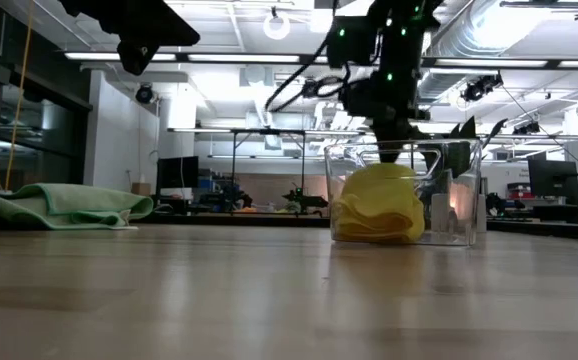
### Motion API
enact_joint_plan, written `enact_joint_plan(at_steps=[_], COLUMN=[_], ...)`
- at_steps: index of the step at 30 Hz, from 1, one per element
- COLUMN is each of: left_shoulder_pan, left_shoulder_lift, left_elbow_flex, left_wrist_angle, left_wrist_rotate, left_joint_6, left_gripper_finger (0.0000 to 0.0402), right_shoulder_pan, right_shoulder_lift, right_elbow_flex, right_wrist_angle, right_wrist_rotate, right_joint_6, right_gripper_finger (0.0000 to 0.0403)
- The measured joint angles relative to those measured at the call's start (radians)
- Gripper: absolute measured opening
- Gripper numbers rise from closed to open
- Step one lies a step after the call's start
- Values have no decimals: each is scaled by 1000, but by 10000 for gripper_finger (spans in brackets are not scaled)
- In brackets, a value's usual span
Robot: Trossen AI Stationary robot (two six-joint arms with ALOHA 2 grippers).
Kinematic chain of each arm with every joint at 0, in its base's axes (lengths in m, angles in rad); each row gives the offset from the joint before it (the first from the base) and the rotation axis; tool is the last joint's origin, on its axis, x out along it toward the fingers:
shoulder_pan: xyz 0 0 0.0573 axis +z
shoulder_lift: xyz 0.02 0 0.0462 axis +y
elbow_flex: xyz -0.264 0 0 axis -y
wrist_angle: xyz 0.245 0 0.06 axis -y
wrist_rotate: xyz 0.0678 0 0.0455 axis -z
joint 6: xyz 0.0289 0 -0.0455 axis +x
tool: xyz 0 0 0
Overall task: Fold microfiber towels
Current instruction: Put the folded yellow microfiber towel into the transparent bin, then fold the yellow microfiber towel
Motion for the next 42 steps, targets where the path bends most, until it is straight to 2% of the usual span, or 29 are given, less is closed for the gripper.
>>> enact_joint_plan(at_steps=[3, 6, 10, 13, 16, 19, 26, 34, 38, 42], left_shoulder_pan=[0, 0, 0, 0, 0, 0, -1, -1, 0, -2], left_shoulder_lift=[-1, -19, -71, -142, -219, -281, -335, -341, -341, -340], left_elbow_flex=[0, 0, -1, -1, -1, -1, -25, -236, -258, -258], left_wrist_angle=[-6, -5, -3, -4, -2, -1, 37, 441, 416, 403], left_wrist_rotate=[0, 10, 43, 61, 83, 106, 155, 304, 320, 340], left_joint_6=[20, 21, 37, 37, 44, 52, 100, 49, -14, 1], left_gripper_finger=[0, 0, 0, 0, 0, 0, 0, 0, 0, 0], right_shoulder_pan=[-9, 13, 97, 179, 256, 313, 361, 361, 360, 358], right_shoulder_lift=[-80, -183, -331, -412, -446, -448, -447, -447, -447, -447], right_elbow_flex=[10, -35, -210, -384, -509, -569, -574, -553, -553, -553], right_wrist_angle=[34, 170, 551, 882, 1183, 1346, 1389, 1388, 1387, 1384], right_wrist_rotate=[18, -42, -144, -175, -182, -182, -181, -147, -130, -130], right_joint_6=[-36, -69, -38, 34, 59, 33, -20, 5, -16, -29], right_gripper_finger=[0, 0, 0, 0, 0, 0, 0, 0, 0, 0])
